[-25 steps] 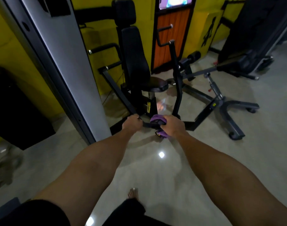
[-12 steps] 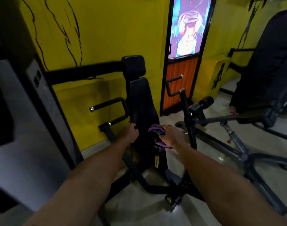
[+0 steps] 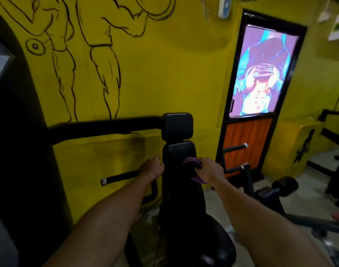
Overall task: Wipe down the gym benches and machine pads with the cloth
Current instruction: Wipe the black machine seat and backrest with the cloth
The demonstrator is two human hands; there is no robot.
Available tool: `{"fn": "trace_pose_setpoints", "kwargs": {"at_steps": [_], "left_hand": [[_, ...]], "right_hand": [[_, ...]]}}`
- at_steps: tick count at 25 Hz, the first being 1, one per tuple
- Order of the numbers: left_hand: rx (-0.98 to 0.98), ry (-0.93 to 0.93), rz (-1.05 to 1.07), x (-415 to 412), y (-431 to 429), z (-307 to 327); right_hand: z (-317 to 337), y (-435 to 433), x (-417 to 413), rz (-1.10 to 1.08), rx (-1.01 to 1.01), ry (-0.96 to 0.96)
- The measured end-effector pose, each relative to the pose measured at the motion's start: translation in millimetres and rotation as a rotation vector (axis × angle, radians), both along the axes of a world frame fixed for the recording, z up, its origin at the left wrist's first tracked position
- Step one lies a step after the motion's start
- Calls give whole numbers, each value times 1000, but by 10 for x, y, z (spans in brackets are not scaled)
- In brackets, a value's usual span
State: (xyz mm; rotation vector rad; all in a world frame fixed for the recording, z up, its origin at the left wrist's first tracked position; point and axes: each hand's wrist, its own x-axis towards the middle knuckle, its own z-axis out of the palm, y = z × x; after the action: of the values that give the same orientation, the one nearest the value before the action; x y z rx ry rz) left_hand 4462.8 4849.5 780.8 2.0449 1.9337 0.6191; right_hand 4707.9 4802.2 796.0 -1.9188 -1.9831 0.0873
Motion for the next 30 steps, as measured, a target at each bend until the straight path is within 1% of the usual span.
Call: {"fn": "trace_pose_setpoints", "kwargs": {"at_steps": [4,10,14,19,21,23,25,27,30], "left_hand": [[56,3,18,46,710,212],[105,-34,-23,-36,1919,359],[157,-23,-108,-15,2919,385],[269,-101,-177,157,4007,445],[306,-191,-245,249,4359,394],[359,-302,-330,330,4618,284],[433,-416,-348,411,4775,204],[533,-539,-323,460,4814,157],[665,-622,-358,518,4869,101]], "right_hand": [[225,887,86,28,58,39],[321,2052,-237,-111,124,221],[345,2948,-540,-246,195,422],[215,4015,-1024,-289,341,684],[93,4299,-1199,-238,380,749],[-43,4510,-1304,-231,389,768],[-113,4747,-1213,-307,418,738],[-66,4965,-921,-418,420,730],[69,5176,-574,-546,412,813]]}}
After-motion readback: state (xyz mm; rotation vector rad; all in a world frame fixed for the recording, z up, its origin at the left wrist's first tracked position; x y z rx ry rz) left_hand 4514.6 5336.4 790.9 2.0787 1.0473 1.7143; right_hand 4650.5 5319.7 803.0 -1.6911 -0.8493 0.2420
